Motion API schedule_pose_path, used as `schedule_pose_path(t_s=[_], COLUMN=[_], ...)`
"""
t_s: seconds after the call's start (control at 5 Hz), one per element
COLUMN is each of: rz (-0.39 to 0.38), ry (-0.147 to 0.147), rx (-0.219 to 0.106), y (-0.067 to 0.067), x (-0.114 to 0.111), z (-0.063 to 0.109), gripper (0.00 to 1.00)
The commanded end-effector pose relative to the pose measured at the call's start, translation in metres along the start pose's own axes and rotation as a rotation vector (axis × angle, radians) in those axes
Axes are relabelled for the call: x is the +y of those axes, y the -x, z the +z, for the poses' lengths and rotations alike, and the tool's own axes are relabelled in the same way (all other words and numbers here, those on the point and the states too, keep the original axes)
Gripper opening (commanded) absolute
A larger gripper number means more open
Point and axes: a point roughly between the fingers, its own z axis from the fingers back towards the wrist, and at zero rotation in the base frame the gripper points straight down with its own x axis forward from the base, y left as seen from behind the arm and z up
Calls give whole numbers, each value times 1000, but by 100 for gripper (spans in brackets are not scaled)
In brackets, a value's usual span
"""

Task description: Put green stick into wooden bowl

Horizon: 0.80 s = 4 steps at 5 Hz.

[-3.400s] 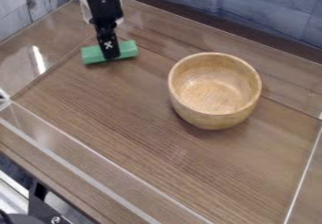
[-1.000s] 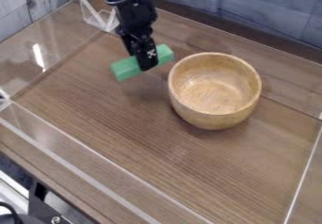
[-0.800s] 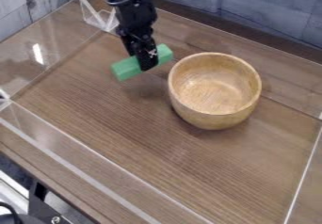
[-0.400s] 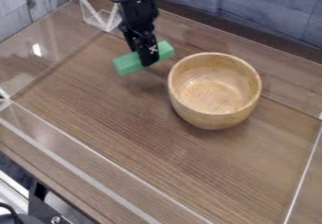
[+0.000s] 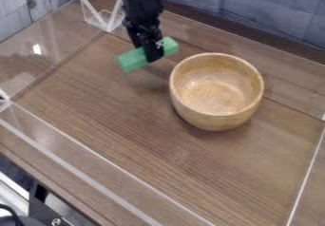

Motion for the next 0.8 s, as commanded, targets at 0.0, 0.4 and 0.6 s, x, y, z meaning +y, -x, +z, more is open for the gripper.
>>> schedule_pose_path(t_s=[0.0,0.4,0.6], rz=[37,56,81], ry=[-52,-68,-76], rx=[-36,-67,-84], y=[-12,-18,-23], x=[7,-17,-34], z=[11,31,37], gripper=[0,0,0])
